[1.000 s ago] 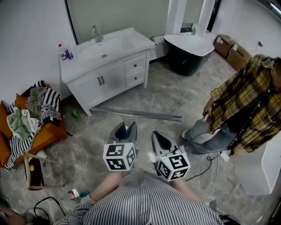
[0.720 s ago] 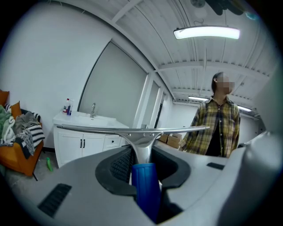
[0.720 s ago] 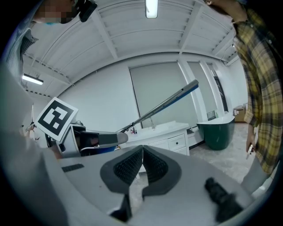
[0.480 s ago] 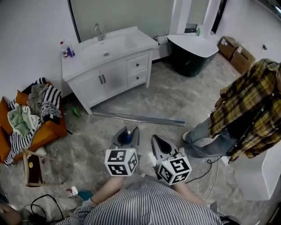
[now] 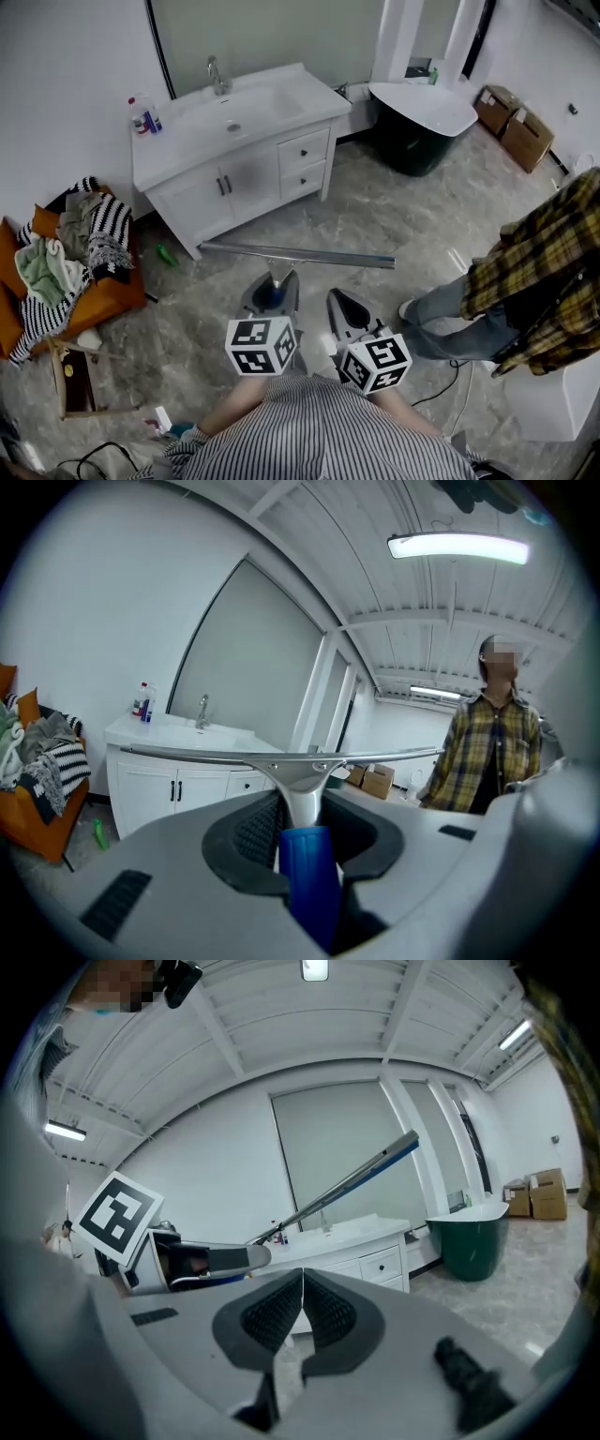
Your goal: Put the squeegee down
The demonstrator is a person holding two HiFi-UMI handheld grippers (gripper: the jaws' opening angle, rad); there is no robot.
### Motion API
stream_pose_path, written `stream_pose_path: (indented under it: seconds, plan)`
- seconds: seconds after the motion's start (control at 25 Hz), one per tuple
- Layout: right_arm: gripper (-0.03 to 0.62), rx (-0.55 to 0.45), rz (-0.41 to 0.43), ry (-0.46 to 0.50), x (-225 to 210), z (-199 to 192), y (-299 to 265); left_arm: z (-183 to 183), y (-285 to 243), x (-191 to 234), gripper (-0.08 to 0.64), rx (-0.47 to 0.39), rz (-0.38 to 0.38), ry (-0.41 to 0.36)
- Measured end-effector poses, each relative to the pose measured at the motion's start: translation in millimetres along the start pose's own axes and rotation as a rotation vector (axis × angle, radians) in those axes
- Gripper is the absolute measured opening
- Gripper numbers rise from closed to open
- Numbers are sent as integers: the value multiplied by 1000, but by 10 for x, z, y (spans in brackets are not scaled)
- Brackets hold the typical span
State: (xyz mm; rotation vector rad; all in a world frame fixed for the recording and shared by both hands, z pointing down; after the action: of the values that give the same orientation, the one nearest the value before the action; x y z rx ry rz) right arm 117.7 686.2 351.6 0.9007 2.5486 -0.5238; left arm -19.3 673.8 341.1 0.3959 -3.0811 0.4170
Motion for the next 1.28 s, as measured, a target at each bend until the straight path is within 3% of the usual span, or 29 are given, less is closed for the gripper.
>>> stream_pose_path:
  seconds: [0.6, 0.88, 1.28]
  plan:
    - [17, -98, -88, -14, -341, 875, -1812, 647, -1586, 1221, 114, -19, -86, -48]
    - [17, -77, -128, -34, -476, 900, -2187, 562, -1952, 1461, 114, 23, -108, -23]
    - [17, -43, -139, -78, -798, 904, -2574, 510, -2356, 1685, 114, 50, -80, -22]
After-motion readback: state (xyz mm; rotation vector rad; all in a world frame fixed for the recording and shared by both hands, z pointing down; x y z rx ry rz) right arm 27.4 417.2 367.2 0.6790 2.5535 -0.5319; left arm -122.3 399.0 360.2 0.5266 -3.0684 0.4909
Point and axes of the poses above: the fingertips, and each gripper's own axes: y backward along the fingers, x to its left, z out of its top, the point moved 5 cm from there along y, backward along the fingers, and after that the axes turned 15 degrees about -y, right-handed, at the moved point
